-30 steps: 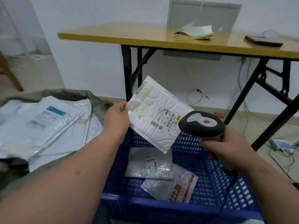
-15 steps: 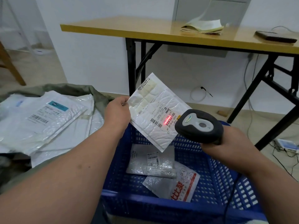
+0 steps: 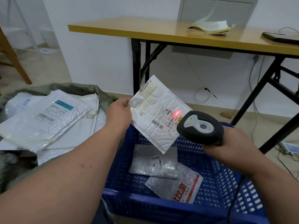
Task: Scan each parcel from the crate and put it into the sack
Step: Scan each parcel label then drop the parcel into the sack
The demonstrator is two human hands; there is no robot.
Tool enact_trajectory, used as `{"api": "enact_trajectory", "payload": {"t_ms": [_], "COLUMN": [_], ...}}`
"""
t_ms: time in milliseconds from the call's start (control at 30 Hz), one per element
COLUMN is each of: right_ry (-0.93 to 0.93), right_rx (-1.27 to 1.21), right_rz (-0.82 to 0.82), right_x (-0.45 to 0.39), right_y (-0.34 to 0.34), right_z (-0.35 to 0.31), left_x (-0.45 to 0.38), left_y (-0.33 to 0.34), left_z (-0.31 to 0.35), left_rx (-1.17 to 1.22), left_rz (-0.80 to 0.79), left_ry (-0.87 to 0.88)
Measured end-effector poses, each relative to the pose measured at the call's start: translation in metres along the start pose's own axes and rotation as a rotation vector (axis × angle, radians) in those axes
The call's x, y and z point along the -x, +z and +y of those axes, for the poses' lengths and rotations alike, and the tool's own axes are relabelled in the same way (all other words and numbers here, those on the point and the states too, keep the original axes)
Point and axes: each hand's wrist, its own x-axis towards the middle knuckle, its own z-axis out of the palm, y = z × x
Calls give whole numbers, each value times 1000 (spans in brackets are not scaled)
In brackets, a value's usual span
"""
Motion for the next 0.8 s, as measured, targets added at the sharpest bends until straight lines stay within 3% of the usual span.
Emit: {"api": "enact_trajectory", "payload": {"t_ms": [200,333,533,667,733,800], "right_ry": [-4,-22,-8,-42,-32,-28], "right_rx": [-28,-104,-176,-230,-247,-269], "right_rz": [23,23,-60,-95,-115,-127], "right_x": [-7,-18,-41,-54,-60,-66], "right_y": [5,13,43,70,81,90], "right_z": [-5,-18,-50,-75,-83,-88], "left_x": [-3,-10,-16,-15,-18,-19], "left_y": [-20,-52,-110,-138,-151,-164], "left_z": [3,0,-13,-26,-34,-43], "left_rx": [-46,26,471,593,517,227], "left_rz": [84,283,693,820,807,773], "left_ry": [25,-51,-347,-433,-474,-515]}}
